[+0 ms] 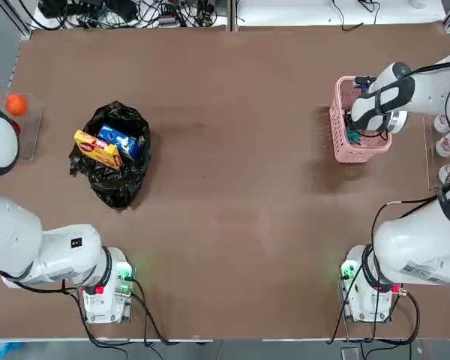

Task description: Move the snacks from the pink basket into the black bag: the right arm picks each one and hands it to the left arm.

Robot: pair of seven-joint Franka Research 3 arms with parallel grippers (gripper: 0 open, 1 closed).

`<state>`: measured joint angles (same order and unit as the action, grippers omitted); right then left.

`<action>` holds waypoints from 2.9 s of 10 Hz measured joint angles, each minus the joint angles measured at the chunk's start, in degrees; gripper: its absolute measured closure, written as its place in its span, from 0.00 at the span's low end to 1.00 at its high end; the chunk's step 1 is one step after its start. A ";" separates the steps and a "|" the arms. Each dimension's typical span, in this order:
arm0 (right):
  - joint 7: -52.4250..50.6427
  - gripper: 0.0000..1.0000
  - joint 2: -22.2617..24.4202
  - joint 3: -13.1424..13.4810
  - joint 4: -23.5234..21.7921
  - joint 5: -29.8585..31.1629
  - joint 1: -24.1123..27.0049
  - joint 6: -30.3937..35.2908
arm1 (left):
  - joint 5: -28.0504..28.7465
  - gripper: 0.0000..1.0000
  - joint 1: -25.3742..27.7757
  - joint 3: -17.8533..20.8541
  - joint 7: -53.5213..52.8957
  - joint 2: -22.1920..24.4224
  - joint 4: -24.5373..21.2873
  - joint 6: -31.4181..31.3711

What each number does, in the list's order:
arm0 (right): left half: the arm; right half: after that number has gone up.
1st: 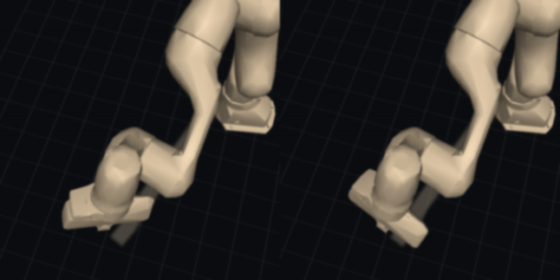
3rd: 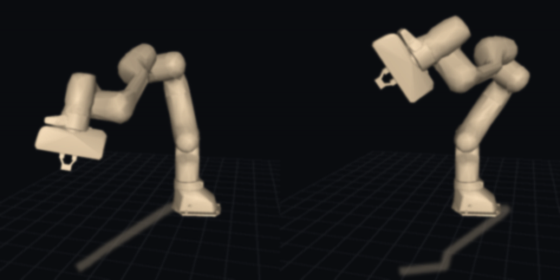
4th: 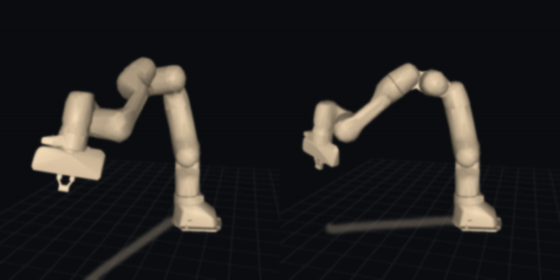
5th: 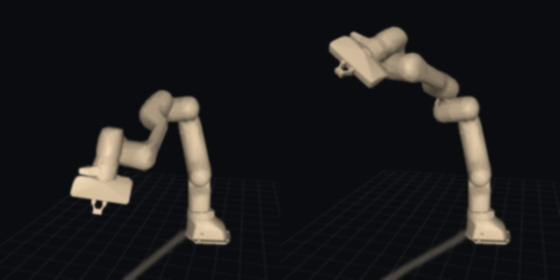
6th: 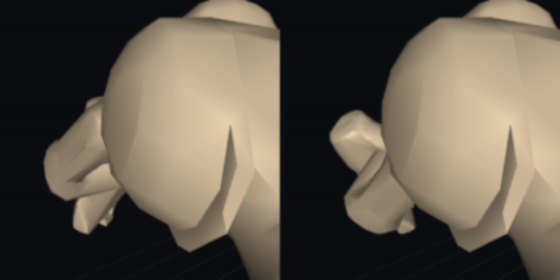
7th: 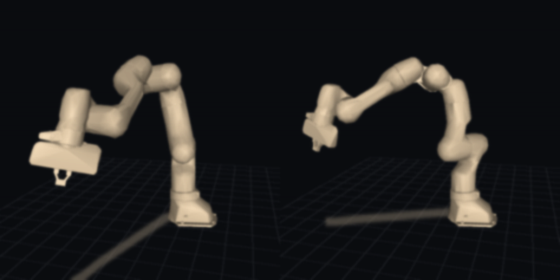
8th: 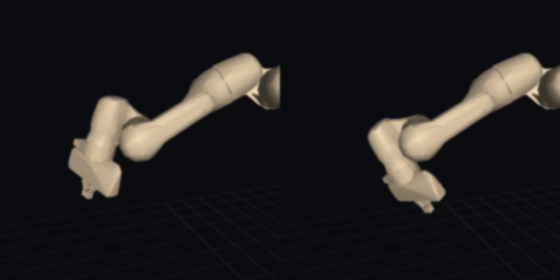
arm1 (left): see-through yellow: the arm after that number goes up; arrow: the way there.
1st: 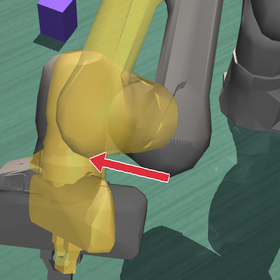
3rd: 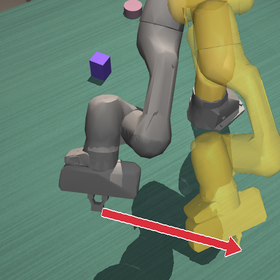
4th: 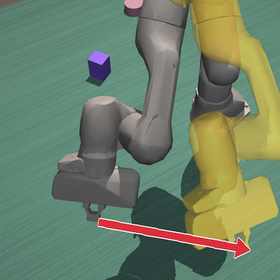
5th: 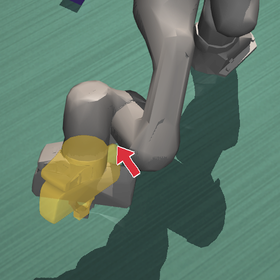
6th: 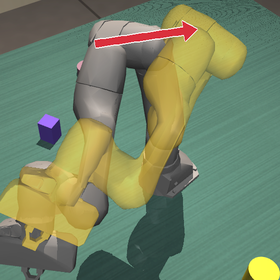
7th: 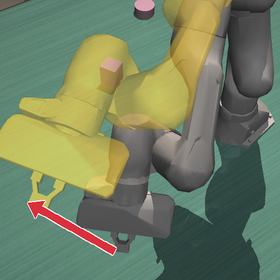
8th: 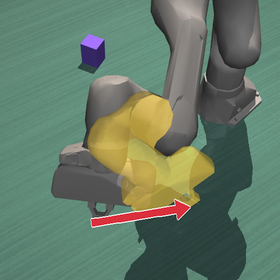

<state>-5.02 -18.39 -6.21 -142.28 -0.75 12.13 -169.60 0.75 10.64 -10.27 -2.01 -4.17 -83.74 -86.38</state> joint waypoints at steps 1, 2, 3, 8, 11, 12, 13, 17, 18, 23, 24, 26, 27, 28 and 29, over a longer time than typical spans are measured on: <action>-0.01 0.53 0.00 0.00 0.00 0.01 0.00 -0.05 | 0.00 0.00 0.18 0.07 0.04 0.00 0.01 0.00; -0.01 0.54 0.00 0.00 0.00 0.02 0.00 -0.12 | 0.00 0.00 0.52 0.10 0.05 0.00 0.01 0.00; -0.04 0.55 0.01 0.00 0.02 0.07 0.00 -0.14 | 0.00 0.00 0.78 0.11 0.05 0.01 0.02 0.00; -0.30 0.56 2.89 0.04 0.59 1.22 0.00 5.12 | 0.00 0.00 0.80 0.07 0.05 -0.02 -0.07 0.15; -0.57 0.59 6.92 0.14 0.78 3.12 0.00 11.78 | 0.00 0.00 0.98 0.15 0.06 -0.02 -0.09 1.89; -0.70 0.59 8.36 0.17 0.85 3.47 0.00 14.14 | 0.00 0.00 1.08 0.15 0.06 -0.02 -0.08 1.95; -0.84 0.59 9.97 0.17 0.93 3.76 0.00 16.47 | 0.00 0.00 1.30 0.15 0.06 -0.02 -0.08 1.95; -2.09 0.59 16.21 0.11 7.15 4.26 0.00 37.07 | 0.00 0.00 1.40 0.13 0.06 -0.01 -0.07 1.95; -2.24 0.59 17.01 0.01 10.11 4.26 -0.01 42.52 | 0.00 0.00 1.39 0.12 0.06 -0.01 -0.07 1.95; -2.42 0.61 17.24 -0.53 19.91 1.56 -3.06 56.69 | 0.00 0.00 1.70 0.14 0.00 0.01 -0.04 1.96; -0.30 0.61 17.17 -0.55 21.94 -0.97 -3.84 59.41 | 0.00 0.00 2.18 0.16 -0.02 0.01 -0.04 1.97; 7.81 0.61 17.00 -0.59 25.24 -5.22 -6.11 62.62 | -0.28 0.00 3.02 0.17 -0.02 -0.05 -0.11 2.09; 12.35 0.61 16.90 -0.65 25.91 -7.35 -7.57 62.77 | -1.09 0.00 3.25 0.18 0.11 -0.21 -0.17 2.13; 16.85 0.61 16.67 -0.70 26.39 -10.02 -8.74 62.77 | -2.88 0.00 3.89 0.18 1.02 -0.56 -0.23 2.15; 21.34 0.61 16.22 -0.70 27.04 -12.52 -9.51 63.06 | -4.83 0.00 4.73 0.18 3.24 -1.01 -0.30 2.15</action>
<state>16.32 -2.16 -6.92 -115.24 -13.27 2.62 -106.54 -4.07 15.37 -10.08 1.22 -5.17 -84.04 -84.22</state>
